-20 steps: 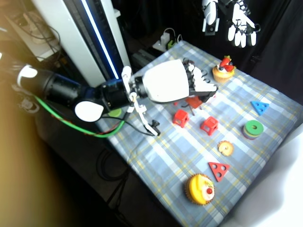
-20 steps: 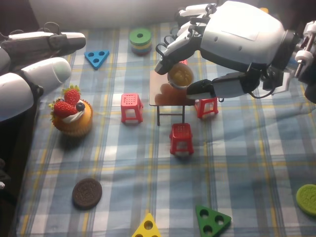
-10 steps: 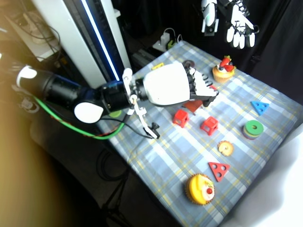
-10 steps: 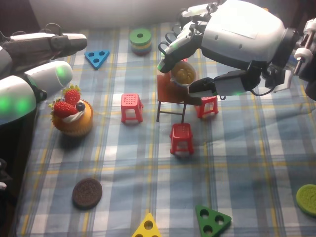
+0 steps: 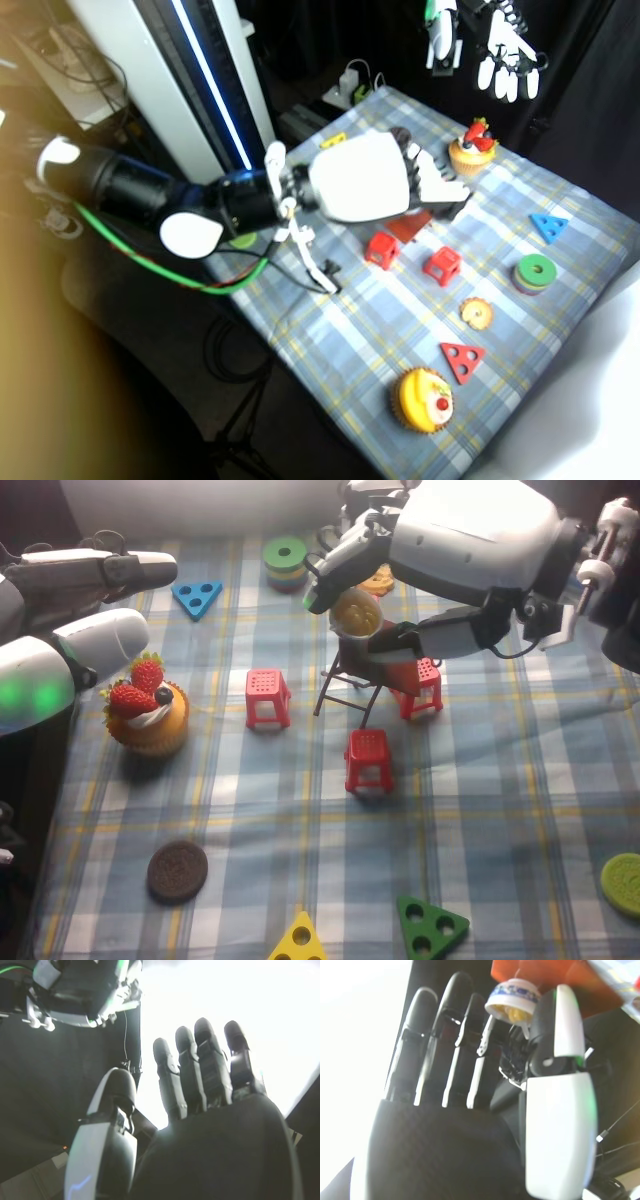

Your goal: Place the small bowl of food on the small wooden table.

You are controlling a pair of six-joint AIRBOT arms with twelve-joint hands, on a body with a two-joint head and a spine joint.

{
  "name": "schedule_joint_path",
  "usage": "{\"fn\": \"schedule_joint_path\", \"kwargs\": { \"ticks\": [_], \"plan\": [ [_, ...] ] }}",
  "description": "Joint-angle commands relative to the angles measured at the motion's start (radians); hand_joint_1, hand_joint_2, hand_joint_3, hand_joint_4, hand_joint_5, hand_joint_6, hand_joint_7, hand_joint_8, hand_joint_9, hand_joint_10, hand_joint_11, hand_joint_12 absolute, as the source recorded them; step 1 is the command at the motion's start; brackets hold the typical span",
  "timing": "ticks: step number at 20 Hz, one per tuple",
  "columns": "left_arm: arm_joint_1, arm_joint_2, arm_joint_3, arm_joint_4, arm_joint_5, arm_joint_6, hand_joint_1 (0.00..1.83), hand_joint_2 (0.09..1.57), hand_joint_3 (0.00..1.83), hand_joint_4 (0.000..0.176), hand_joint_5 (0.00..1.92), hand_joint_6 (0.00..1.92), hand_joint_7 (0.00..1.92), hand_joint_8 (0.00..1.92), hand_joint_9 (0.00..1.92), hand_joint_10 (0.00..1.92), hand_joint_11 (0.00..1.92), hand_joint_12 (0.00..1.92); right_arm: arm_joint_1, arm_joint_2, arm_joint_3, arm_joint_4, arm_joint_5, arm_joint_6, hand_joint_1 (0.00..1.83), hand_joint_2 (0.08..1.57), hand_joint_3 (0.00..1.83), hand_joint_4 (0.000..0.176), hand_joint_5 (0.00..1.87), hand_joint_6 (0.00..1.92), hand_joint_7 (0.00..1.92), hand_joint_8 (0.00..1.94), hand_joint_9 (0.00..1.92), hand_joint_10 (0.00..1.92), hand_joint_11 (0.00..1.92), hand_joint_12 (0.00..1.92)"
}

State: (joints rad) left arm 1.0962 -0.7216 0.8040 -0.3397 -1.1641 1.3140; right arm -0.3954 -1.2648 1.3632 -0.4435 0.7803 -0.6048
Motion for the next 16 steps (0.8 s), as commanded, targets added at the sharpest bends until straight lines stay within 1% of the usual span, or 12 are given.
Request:
{"fn": "schedule_joint_path", "kwargs": {
  "ticks": [1,2,3,4,6,7,10,11,12,14,15,16],
  "plan": [
    [-0.016,-0.006,0.008,0.008,-0.123,-0.009,0.42,1.33,0.0,0.059,0.63,0.0,0.53,0.0,0.44,0.0,0.0,0.46,0.015,0.005,0.003,0.029,0.106,-0.001,1.18,1.09,0.0,0.0,1.03,0.9,0.83,0.51,0.92,0.16,0.5,1.19],
    [-0.016,-0.006,0.008,0.008,-0.123,-0.009,0.41,1.34,0.0,0.067,0.62,0.0,0.53,0.0,0.43,0.0,0.0,0.43,0.016,0.005,0.003,0.027,0.105,-0.001,1.16,1.08,0.0,0.0,1.05,0.86,0.9,0.23,0.92,0.13,0.48,1.19],
    [-0.016,-0.006,0.009,0.008,-0.122,-0.009,0.42,1.33,0.0,0.069,0.62,0.0,0.53,0.0,0.42,0.0,0.0,0.42,0.017,0.005,0.003,0.026,0.103,-0.001,1.17,1.08,0.0,0.0,1.05,0.85,0.95,0.1,0.95,0.12,0.51,1.2],
    [-0.017,-0.007,0.009,0.008,-0.121,-0.009,0.44,1.33,0.0,0.059,0.62,0.0,0.54,0.0,0.42,0.0,0.0,0.42,0.018,0.005,0.003,0.026,0.103,-0.001,1.16,1.07,0.0,0.0,1.06,0.84,0.95,0.05,0.95,0.1,0.49,1.2],
    [-0.018,-0.008,0.01,0.008,-0.121,-0.009,0.45,1.33,0.0,0.056,0.63,0.0,0.55,0.01,0.43,0.0,0.0,0.43,0.023,0.005,0.003,0.023,0.103,-0.001,1.17,1.07,0.0,0.0,1.05,0.84,0.98,0.04,0.97,0.1,0.51,1.2],
    [-0.018,-0.008,0.01,0.009,-0.121,-0.009,0.41,1.33,0.0,0.053,0.62,0.0,0.53,0.0,0.42,0.0,0.0,0.42,0.024,0.004,0.003,0.023,0.103,-0.001,1.18,1.07,0.0,0.0,1.05,0.84,0.98,0.02,0.98,0.09,0.56,1.15],
    [-0.022,-0.009,0.01,0.01,-0.12,-0.009,0.49,1.32,0.0,0.049,0.62,0.0,0.54,0.0,0.43,0.0,0.0,0.43,0.027,-0.004,0.006,0.02,0.103,-0.001,1.18,1.07,0.0,0.0,1.08,0.81,1.02,0.01,1.02,0.08,0.62,1.12],
    [-0.025,-0.009,0.011,0.012,-0.118,-0.009,0.45,1.32,0.0,0.049,0.62,0.0,0.54,0.0,0.42,0.0,0.0,0.43,0.028,-0.007,0.009,0.02,0.101,-0.001,1.23,1.08,0.0,0.0,1.13,0.75,0.98,0.79,1.03,0.07,0.57,1.19],
    [-0.028,-0.01,0.012,0.014,-0.117,-0.009,0.43,1.33,0.0,0.053,0.62,0.0,0.55,0.0,0.43,0.0,0.0,0.43,0.028,-0.01,0.011,0.02,0.101,-0.001,1.23,1.1,0.0,0.0,1.09,0.78,0.93,1.04,1.03,0.07,0.54,1.24],
    [-0.032,-0.011,0.013,0.017,-0.117,-0.009,0.45,1.32,0.0,0.055,0.63,0.0,0.55,0.0,0.43,0.0,0.0,0.42,0.029,-0.018,0.016,0.02,0.1,-0.001,1.22,1.11,0.0,0.0,1.06,0.79,0.91,1.15,1.02,0.08,0.5,1.26],
    [-0.034,-0.012,0.013,0.019,-0.117,-0.009,0.48,1.32,0.0,0.048,0.63,0.0,0.55,0.0,0.42,0.0,0.0,0.42,0.029,-0.021,0.018,0.021,0.1,-0.001,1.16,1.08,0.0,0.0,1.05,0.84,0.84,0.6,0.98,0.06,0.43,1.25],
    [-0.036,-0.012,0.014,0.021,-0.116,-0.009,0.48,1.32,0.0,0.053,0.63,0.0,0.54,0.0,0.42,0.0,0.0,0.41,0.029,-0.028,0.022,0.021,0.098,-0.001,1.15,1.08,0.0,0.0,1.05,0.85,0.92,0.3,1.01,0.07,0.46,1.26]
  ]
}}
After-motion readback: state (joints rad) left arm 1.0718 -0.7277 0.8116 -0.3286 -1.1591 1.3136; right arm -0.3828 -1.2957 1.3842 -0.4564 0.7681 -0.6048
